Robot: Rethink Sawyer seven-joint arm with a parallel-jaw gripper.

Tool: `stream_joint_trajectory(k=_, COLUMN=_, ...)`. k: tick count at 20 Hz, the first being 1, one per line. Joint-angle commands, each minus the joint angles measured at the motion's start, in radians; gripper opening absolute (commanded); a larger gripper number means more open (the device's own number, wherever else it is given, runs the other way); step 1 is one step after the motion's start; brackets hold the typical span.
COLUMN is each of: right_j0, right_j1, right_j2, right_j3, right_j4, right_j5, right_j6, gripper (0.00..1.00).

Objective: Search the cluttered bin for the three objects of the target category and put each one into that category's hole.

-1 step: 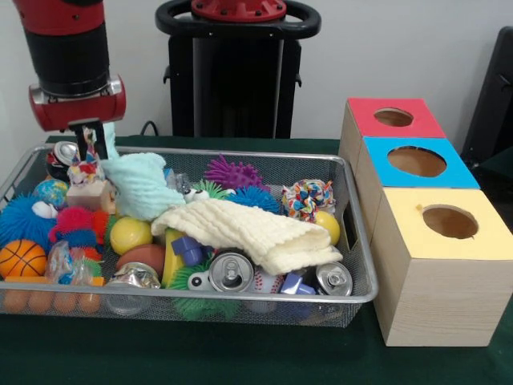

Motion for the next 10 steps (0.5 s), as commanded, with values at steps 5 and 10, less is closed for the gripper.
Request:
stream_joint_trajectory(k=5, right_j0=0.059, right_j1=-0.123, right_j2=-0.115, right_j3=0.294, right_j4=0.066, right_j5=-0.166, right_j6=0.279, gripper=0.0)
stream_joint_trajectory(k=10, right_j0=0.12, right_j1=-0.062, right_j2=-0.152, right_j3=0.341, right_j4=0.089, right_j5=-0.298, right_j6=0.354, gripper=0.0)
